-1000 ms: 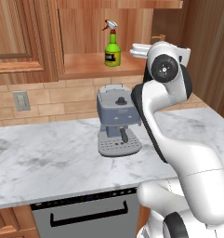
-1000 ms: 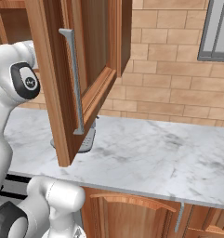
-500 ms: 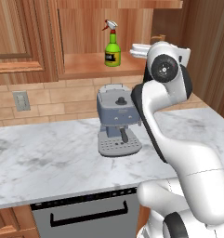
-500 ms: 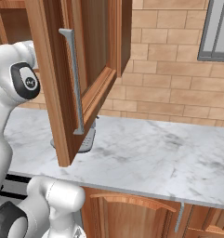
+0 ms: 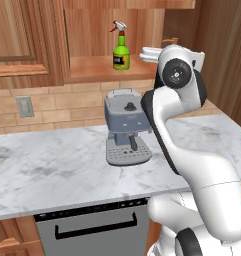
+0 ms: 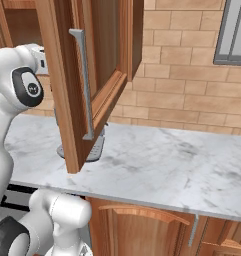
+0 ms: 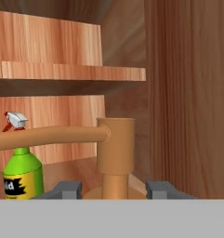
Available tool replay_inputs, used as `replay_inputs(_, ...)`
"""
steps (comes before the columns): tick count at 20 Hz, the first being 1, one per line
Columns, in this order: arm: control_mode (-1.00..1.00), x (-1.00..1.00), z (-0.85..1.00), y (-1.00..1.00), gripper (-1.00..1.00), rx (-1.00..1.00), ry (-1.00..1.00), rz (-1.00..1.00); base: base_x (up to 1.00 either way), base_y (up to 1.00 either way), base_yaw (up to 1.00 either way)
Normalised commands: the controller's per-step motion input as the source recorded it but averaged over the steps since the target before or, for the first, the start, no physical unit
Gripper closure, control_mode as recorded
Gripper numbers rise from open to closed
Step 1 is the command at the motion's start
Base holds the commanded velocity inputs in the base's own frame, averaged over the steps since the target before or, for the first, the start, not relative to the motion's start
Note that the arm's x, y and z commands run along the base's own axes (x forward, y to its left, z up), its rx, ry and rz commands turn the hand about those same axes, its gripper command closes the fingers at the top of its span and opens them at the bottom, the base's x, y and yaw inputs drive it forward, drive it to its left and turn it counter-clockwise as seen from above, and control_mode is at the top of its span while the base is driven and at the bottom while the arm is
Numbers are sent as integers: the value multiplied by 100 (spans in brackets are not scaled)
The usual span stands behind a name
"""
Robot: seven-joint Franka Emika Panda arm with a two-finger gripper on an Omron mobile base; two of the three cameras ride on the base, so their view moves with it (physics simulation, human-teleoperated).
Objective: Locate and retrieve the spray and soap dispenser from the cabinet. Place them next to the sink.
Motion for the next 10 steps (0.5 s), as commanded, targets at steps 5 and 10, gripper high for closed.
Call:
replay_inputs(5, 100, 0, 0, 0, 100, 0, 0, 0, -43, 15, 2)
replay_inputs(10, 100, 0, 0, 0, 100, 0, 0, 0, -45, 10, 3)
